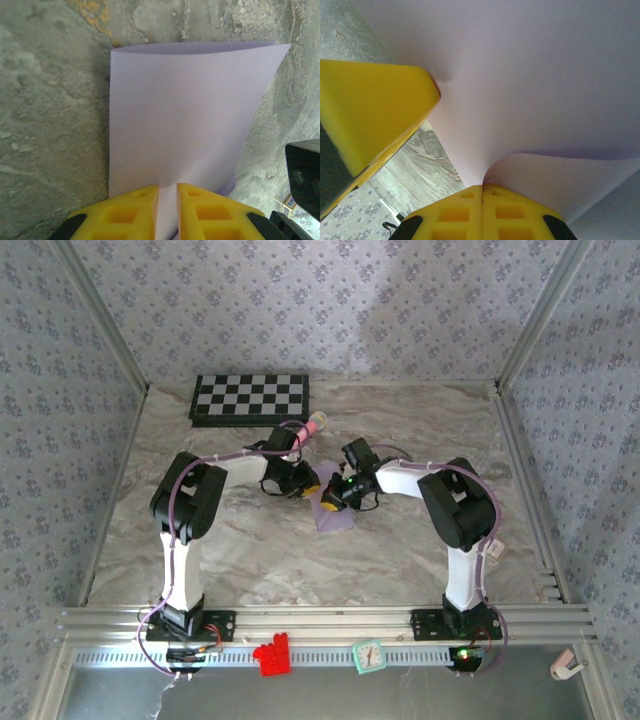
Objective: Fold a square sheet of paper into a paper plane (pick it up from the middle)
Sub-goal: Fold the triangle a second time at the center of the table.
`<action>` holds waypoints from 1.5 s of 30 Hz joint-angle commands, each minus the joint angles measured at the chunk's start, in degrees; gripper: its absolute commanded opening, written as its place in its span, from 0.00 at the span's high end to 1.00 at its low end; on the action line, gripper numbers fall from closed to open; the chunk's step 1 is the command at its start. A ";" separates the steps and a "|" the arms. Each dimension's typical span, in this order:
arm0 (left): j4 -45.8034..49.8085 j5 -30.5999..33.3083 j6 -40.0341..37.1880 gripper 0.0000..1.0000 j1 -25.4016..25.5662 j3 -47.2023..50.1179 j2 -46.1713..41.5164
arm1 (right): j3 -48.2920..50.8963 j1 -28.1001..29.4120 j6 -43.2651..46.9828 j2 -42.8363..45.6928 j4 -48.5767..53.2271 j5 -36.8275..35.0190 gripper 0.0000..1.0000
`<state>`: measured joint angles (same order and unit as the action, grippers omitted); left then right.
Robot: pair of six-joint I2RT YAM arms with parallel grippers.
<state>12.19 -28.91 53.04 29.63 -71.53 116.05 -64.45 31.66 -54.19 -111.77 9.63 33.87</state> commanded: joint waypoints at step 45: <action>2.47 0.96 -0.02 0.81 0.52 1.34 0.85 | -1.52 -0.28 0.76 -3.00 2.30 -0.47 0.95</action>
<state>11.92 -28.95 53.06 29.65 -71.42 116.05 -64.71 31.59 -54.17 -112.84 9.10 33.89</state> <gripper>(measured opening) 0.188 0.055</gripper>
